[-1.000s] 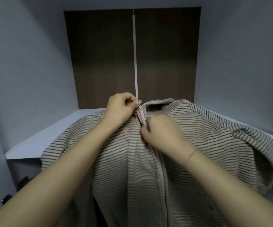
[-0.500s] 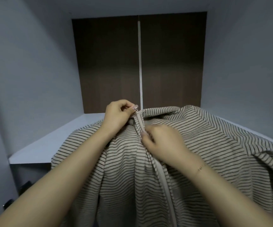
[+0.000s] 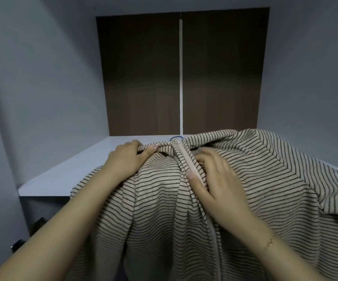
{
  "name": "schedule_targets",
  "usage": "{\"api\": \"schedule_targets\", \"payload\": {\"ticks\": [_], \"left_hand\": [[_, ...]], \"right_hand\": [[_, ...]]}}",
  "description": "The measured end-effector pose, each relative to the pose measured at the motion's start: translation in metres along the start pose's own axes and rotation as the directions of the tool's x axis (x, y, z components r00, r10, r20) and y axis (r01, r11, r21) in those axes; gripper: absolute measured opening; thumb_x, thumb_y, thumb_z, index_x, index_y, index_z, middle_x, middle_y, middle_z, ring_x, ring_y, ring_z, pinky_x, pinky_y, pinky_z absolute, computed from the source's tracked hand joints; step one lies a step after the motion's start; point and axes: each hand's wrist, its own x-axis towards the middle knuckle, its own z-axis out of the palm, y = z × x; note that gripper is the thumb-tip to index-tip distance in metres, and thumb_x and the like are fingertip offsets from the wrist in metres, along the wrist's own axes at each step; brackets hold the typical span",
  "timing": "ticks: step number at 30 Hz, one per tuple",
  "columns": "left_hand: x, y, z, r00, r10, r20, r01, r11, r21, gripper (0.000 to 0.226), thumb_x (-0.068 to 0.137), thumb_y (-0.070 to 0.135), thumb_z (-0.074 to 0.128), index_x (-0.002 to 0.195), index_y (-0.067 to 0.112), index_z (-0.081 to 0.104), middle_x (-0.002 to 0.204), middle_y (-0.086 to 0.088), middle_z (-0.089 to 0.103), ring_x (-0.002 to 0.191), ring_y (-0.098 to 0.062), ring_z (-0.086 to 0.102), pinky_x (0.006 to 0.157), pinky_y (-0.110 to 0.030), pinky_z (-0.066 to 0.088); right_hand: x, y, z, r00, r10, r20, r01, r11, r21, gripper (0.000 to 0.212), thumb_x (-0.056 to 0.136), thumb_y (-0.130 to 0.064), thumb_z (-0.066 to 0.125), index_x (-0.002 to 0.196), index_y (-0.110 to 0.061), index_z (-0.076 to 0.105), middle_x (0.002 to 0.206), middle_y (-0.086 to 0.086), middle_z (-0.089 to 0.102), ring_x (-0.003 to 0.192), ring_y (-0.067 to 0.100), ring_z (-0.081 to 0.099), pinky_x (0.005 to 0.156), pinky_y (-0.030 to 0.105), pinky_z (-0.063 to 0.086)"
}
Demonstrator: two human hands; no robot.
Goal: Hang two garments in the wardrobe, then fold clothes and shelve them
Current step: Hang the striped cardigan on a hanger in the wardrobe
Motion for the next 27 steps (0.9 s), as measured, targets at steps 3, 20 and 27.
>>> {"api": "schedule_targets", "payload": {"ticks": [3, 20, 27], "left_hand": [[-0.002, -0.007, 0.003, 0.999, 0.046, 0.011, -0.045, 0.996, -0.077, 0.078, 0.079, 0.08, 0.021, 0.106, 0.018, 0.06, 0.106, -0.003, 0.065, 0.104, -0.026, 0.058, 0.095, -0.045, 0.045], [-0.018, -0.02, -0.008, 0.982, 0.184, 0.032, -0.171, 0.953, -0.251, 0.065, 0.071, 0.083, 0.034, 0.099, 0.027, 0.052, 0.091, 0.004, 0.066, 0.089, -0.016, 0.06, 0.079, -0.034, 0.048], [-0.061, 0.004, -0.034, 0.93, 0.309, -0.201, -0.365, 0.849, -0.381, 0.049, 0.079, 0.08, 0.039, 0.095, 0.038, 0.057, 0.083, 0.015, 0.068, 0.081, -0.004, 0.062, 0.078, -0.038, 0.052]], "right_hand": [[0.002, 0.002, -0.001, 0.997, 0.024, -0.075, -0.016, 0.994, 0.109, 0.049, 0.097, -0.056, 0.031, 0.141, -0.033, 0.034, 0.157, -0.014, 0.016, 0.147, 0.007, 0.009, 0.119, 0.036, 0.011], [0.068, 0.027, -0.025, 0.963, 0.101, 0.251, -0.109, 0.994, 0.018, 0.057, 0.102, -0.048, 0.027, 0.151, -0.02, 0.032, 0.157, -0.001, 0.03, 0.149, 0.016, 0.01, 0.122, 0.042, 0.001], [0.07, -0.005, -0.048, 0.993, 0.001, -0.115, -0.008, 0.998, -0.059, 0.066, 0.092, -0.066, 0.024, 0.135, -0.023, 0.05, 0.117, -0.004, 0.066, 0.117, 0.006, 0.051, 0.108, 0.039, 0.031]]}}
